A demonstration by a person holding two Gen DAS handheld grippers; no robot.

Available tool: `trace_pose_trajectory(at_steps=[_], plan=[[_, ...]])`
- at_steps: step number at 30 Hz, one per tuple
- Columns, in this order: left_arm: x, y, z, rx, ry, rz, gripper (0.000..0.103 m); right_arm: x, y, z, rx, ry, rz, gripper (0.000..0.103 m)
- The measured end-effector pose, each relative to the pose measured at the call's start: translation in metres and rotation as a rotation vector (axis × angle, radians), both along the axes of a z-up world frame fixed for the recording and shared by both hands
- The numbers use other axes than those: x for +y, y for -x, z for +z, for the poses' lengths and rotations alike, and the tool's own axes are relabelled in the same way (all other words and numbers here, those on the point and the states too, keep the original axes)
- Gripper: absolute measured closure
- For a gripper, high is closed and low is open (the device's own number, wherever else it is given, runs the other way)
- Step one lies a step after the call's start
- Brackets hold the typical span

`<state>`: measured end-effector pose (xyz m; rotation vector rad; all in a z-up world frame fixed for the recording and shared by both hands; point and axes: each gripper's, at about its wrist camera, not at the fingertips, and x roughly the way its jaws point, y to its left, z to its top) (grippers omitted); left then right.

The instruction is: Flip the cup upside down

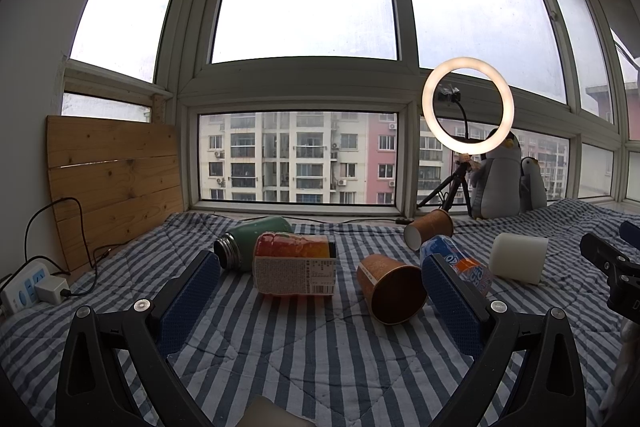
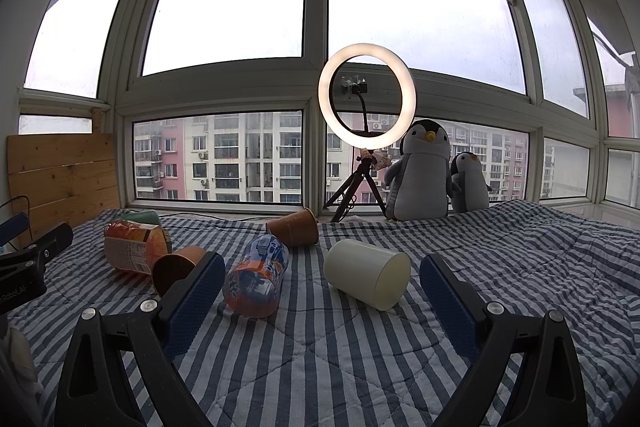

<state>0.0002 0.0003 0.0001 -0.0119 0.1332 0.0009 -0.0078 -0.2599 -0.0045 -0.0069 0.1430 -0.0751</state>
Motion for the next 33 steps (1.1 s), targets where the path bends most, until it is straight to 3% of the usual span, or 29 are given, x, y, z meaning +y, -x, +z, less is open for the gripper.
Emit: trace_pose_trajectory(at_steps=[33], plan=[[0.0002, 0.0, 0.0, 0.0, 0.001, 0.0, 0.001, 0.0007, -0.0007, 0.0009, 0.006, 0.0, 0.001, 0.007]])
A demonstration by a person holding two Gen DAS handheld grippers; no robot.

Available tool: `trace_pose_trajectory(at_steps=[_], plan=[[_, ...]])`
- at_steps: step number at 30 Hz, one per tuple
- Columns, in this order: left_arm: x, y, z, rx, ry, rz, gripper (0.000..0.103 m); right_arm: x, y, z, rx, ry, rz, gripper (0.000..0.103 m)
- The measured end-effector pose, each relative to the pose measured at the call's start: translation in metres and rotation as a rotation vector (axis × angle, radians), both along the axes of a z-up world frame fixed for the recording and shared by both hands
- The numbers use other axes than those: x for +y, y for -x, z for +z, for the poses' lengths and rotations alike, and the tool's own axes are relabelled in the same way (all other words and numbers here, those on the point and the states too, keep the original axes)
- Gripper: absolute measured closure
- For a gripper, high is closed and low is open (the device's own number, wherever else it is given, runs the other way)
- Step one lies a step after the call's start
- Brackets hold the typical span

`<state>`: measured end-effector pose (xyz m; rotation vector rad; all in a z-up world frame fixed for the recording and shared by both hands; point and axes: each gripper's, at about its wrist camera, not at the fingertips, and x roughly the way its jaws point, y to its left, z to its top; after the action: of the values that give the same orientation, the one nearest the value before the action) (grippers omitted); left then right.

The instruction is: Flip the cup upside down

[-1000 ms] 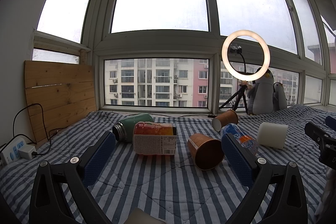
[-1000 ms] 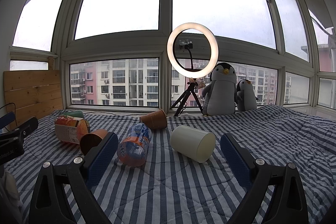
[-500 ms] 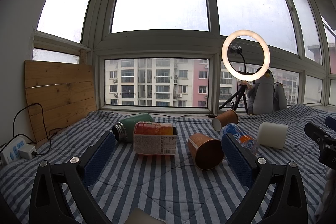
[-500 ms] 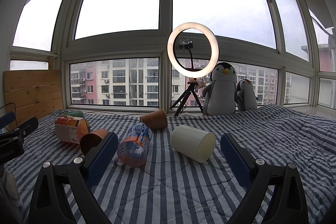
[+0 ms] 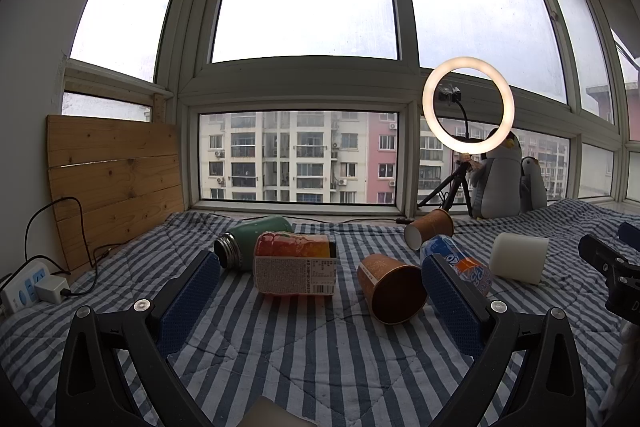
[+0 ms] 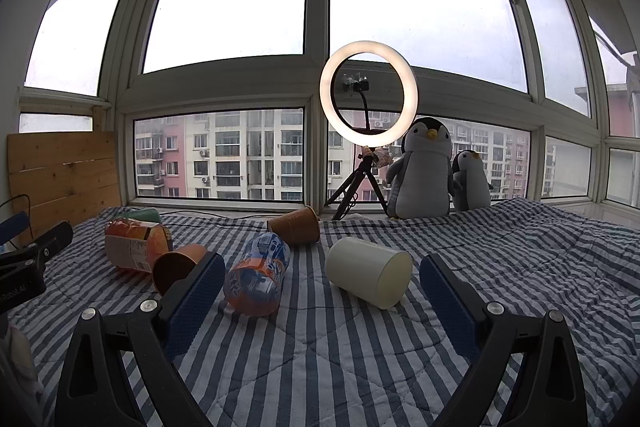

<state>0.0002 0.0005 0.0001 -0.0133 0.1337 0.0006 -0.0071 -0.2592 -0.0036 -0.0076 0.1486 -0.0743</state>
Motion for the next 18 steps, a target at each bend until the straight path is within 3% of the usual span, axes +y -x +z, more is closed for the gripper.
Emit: trace_pose_trajectory(at_steps=[18], plan=[[0.005, -0.009, -0.007, 0.034, 0.018, 0.001, 0.001, 0.006, -0.007, -0.006, 0.025, -0.003, 0.01, 0.003]])
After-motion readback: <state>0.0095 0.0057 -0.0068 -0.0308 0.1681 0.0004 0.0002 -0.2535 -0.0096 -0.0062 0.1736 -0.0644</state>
